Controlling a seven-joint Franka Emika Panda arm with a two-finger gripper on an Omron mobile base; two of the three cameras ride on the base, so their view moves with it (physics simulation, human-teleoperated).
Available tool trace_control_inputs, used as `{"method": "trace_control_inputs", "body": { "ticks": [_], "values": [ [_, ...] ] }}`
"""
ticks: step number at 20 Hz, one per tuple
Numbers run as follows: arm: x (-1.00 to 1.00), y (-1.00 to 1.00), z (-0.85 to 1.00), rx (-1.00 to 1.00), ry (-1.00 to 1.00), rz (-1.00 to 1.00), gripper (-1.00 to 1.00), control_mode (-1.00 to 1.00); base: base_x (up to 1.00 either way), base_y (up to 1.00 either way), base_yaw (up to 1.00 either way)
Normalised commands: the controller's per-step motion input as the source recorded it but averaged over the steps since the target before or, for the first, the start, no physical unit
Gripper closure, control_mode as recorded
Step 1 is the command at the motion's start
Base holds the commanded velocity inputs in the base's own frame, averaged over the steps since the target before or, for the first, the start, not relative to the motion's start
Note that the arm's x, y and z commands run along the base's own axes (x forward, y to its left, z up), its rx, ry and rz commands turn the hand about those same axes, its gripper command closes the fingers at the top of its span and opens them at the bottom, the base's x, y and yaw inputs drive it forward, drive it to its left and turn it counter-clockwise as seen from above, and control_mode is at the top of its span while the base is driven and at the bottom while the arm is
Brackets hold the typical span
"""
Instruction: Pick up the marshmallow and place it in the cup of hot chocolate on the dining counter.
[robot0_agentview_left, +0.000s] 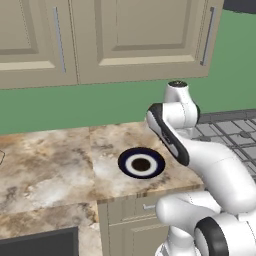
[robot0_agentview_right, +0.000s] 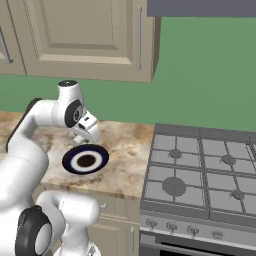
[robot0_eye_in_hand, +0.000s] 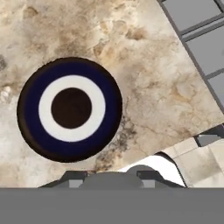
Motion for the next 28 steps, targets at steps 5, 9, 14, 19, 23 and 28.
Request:
{"method": "trace_control_inputs", "body": {
  "ticks": [5,9,14,19,23,28],
  "values": [
    [-0.41,0.0,0.35,-0.03,0.08,0.41,1.0,-1.0,0.0,0.0,0.0],
    [-0.53,-0.09,0.25,-0.05,0.0,0.41,1.0,-1.0,0.0,0.0,0.0],
    [-0.56,-0.12,0.23,0.0,-0.02,0.32,1.0,-1.0,0.0,0.0,0.0],
    [-0.44,-0.06,0.24,0.0,-0.13,0.15,1.0,-1.0,0.0,0.0,0.0],
    [-0.24,0.0,0.34,0.0,-0.1,0.08,1.0,-1.0,0.0,0.0,0.0],
    [-0.21,0.0,0.15,0.0,-0.03,0.1,1.0,-1.0,0.0,0.0,0.0]
  ]
}}
